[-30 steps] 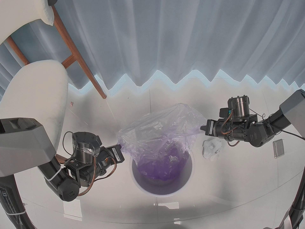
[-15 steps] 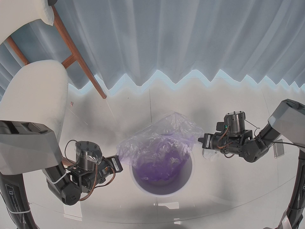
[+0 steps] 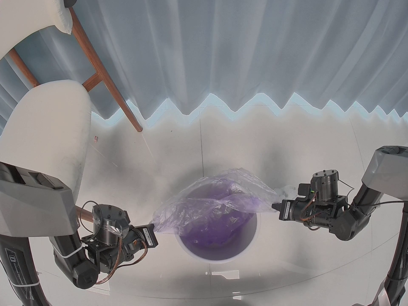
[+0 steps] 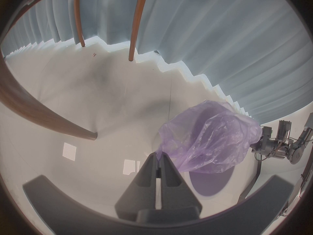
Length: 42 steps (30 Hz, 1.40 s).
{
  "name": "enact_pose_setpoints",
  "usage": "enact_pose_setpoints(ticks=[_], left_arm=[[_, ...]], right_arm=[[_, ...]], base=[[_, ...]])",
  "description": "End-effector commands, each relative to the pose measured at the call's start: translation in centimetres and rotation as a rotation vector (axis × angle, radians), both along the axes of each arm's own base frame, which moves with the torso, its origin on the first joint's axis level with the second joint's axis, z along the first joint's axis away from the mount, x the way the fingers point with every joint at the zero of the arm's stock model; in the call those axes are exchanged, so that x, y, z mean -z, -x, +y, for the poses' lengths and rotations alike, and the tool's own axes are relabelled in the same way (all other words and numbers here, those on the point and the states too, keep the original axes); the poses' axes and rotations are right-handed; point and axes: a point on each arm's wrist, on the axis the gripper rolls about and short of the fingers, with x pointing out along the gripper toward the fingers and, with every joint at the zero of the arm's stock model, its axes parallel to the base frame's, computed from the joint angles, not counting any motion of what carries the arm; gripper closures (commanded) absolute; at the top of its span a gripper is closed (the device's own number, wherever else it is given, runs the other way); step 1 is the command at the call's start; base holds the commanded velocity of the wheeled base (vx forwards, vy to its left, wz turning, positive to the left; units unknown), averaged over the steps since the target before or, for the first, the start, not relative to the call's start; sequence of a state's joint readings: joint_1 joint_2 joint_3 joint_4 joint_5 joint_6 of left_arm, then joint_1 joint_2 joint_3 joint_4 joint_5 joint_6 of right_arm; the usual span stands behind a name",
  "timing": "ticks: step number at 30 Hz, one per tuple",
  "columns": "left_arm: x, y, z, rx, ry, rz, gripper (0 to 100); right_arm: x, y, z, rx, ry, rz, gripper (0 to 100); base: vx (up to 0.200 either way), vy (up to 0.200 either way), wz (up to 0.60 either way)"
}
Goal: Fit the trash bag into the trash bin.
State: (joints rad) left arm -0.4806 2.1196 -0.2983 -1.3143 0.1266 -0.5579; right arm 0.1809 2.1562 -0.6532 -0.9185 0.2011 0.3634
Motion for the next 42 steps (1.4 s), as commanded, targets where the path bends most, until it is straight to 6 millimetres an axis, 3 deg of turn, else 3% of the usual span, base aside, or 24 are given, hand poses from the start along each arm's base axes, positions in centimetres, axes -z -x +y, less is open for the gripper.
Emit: enact_pose_setpoints(ticks=[1, 8, 16, 17, 19, 20, 25, 31, 38, 42], left_arm=[[0.7, 2.0, 0.2, 0.03, -0.012, 0.021, 100], [1.3, 4.1, -0.2, 0.085, -0.022, 0.034, 100], [0.4, 4.2, -0.3, 0.087, 0.0, 0.0, 100], [0.4, 4.2, -0.3, 0.087, 0.0, 0.0, 0], [-0.1, 4.4, -0.3, 0.084, 0.006, -0.014, 0], [-0.5, 4.5, -0.4, 0.083, 0.012, -0.03, 0], [-3.1, 4.8, -0.4, 0.069, 0.064, -0.132, 0], [-6.4, 8.6, 1.0, 0.111, 0.127, -0.219, 0], [-10.4, 10.0, 3.1, 0.042, 0.261, -0.38, 0], [-12.5, 11.4, 4.3, 0.032, 0.319, -0.489, 0]], right_arm=[[0.9, 2.3, -0.4, -0.004, 0.002, 0.029, 100], [1.6, 4.1, -0.8, -0.001, -0.003, 0.007, 100], [1.5, 3.8, -0.7, -0.001, -0.019, -0.075, 100], [1.5, 3.8, -0.7, -0.002, -0.02, -0.076, 100], [1.4, 4.0, -0.8, 0.007, -0.028, -0.073, 100], [1.3, 4.2, -0.8, 0.014, -0.037, -0.069, 0], [-0.6, 5.0, -1.1, 0.08, -0.102, -0.115, 0], [-2.5, 7.9, -1.7, 0.112, -0.161, -0.107, 0], [-5.3, 9.7, -2.1, 0.145, -0.244, -0.168, 0], [-7.0, 12.7, -2.4, 0.147, -0.29, -0.184, 0]], base=[[0.0, 0.0, 0.0], [0.0, 0.0, 0.0], [0.0, 0.0, 0.0], [0.0, 0.0, 0.0], [0.0, 0.0, 0.0], [0.0, 0.0, 0.0], [0.0, 0.0, 0.0], [0.0, 0.0, 0.0], [0.0, 0.0, 0.0], [0.0, 0.0, 0.0]])
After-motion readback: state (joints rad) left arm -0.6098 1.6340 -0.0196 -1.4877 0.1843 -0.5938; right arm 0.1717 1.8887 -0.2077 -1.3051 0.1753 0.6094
